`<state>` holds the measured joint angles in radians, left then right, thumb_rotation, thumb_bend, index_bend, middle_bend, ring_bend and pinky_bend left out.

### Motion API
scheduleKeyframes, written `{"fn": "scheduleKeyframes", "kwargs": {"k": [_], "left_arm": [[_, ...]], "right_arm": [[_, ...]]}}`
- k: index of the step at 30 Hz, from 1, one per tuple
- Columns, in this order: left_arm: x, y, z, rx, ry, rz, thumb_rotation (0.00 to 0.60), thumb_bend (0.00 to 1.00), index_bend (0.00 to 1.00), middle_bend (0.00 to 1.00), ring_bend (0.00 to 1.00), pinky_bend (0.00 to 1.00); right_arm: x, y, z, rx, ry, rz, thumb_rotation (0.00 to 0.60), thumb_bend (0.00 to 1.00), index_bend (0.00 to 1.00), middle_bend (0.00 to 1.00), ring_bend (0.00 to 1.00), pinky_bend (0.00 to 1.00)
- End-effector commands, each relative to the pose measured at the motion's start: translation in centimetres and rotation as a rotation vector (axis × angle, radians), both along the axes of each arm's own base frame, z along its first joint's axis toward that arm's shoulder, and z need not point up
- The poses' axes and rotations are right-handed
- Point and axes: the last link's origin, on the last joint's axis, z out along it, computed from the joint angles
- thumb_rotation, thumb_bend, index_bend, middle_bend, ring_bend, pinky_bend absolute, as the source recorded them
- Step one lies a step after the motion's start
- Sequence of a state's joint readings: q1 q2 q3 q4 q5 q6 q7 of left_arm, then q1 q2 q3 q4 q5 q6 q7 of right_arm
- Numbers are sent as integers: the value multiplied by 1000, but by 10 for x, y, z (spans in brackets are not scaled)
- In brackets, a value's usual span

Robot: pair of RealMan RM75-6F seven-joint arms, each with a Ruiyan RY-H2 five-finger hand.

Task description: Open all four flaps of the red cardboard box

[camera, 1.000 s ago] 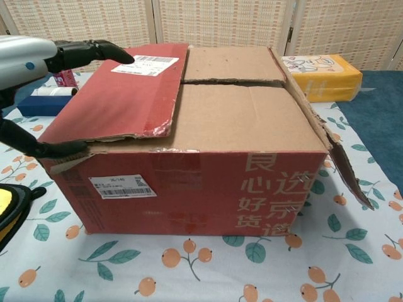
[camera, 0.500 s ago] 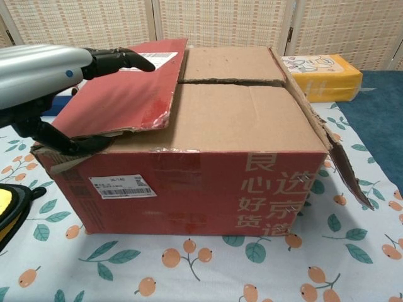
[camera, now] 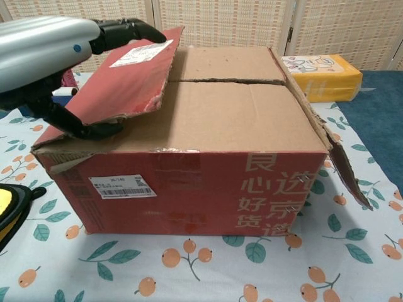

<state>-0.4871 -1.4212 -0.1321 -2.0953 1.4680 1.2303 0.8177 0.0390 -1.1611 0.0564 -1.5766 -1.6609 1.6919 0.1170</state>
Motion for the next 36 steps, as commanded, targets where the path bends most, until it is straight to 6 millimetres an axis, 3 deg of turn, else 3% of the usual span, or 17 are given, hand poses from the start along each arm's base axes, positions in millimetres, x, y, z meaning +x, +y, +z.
{"fn": "scheduleKeyframes", "kwargs": {"k": [1,36], "left_arm": [[0,1,1,54,-5,-11,600,360,0,61,34,34],[-3,-15,59,325,-77,-12,600,360,0,61,32,14]], "right_arm": [[0,1,0,-1,0,1,600,385,0,0,0,0],[0,3,-1,9,-1,-14,600,385,0,0,0,0]]}}
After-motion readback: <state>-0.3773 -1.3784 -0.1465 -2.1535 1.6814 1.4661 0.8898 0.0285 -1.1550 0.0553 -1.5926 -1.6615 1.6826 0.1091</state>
